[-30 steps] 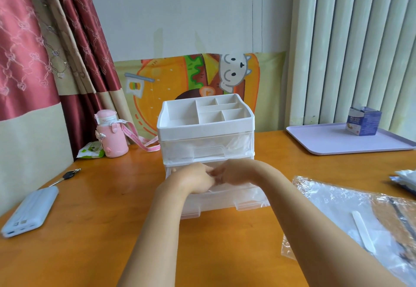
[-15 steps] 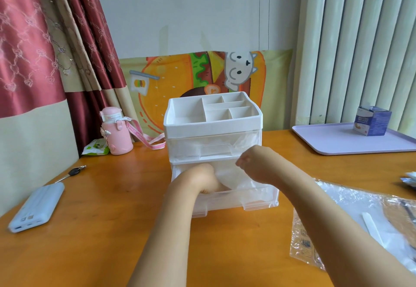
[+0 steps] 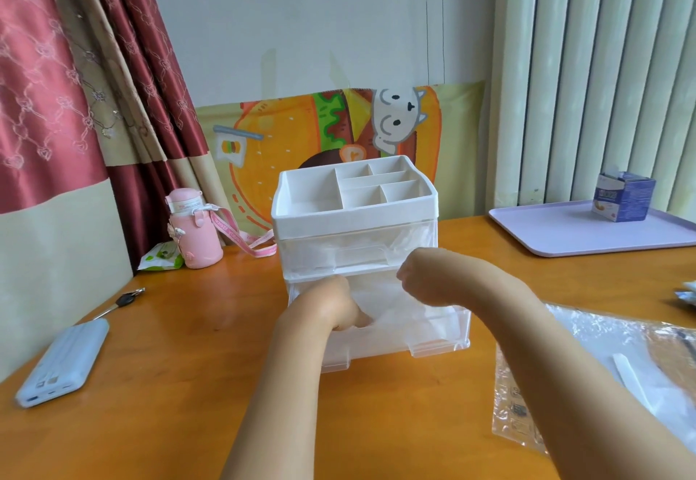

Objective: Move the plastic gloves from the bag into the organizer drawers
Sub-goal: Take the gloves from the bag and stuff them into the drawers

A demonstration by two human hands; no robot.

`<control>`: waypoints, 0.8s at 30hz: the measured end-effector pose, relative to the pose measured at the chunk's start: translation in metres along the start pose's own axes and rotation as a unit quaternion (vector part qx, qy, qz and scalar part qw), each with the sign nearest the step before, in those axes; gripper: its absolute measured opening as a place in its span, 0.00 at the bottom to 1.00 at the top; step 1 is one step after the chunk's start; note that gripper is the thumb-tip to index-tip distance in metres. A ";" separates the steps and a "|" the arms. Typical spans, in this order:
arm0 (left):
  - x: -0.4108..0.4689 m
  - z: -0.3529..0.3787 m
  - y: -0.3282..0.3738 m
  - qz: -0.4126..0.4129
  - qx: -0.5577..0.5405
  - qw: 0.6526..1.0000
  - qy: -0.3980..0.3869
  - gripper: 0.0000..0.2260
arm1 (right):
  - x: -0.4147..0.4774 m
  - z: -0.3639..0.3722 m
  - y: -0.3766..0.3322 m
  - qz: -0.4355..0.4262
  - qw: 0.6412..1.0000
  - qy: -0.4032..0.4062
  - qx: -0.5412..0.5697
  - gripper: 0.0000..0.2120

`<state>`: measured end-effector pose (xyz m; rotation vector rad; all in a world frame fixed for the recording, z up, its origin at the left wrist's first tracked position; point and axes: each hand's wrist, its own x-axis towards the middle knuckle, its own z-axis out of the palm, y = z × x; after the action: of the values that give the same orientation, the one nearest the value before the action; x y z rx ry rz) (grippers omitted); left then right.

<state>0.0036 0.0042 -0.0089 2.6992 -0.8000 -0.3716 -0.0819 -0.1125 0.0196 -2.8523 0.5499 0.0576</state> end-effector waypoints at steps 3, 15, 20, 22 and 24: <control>-0.009 -0.008 0.003 0.000 0.009 1.000 0.016 0.24 | -0.018 -0.014 0.020 -0.050 0.996 0.053 0.057 0.15; -0.052 0.054 0.106 0.337 -0.156 0.905 0.205 0.12 | -0.096 -0.021 0.189 0.085 0.973 0.165 0.137 0.11; -0.037 0.123 0.124 0.370 -0.096 0.921 0.067 0.08 | -0.102 0.002 0.264 0.216 0.945 0.150 0.197 0.12; -0.030 0.142 0.124 0.361 -0.070 0.930 0.023 0.09 | -0.103 0.013 0.282 0.283 0.926 0.133 0.213 0.19; -0.025 0.157 0.118 0.349 -0.042 0.936 -0.008 0.17 | -0.104 0.023 0.290 0.336 0.918 0.104 0.183 0.26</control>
<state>-0.1253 -0.1096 -0.1080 2.1395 -1.6133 -0.2424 -0.2854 -0.3304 -0.0590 -2.2007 1.3964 -0.2126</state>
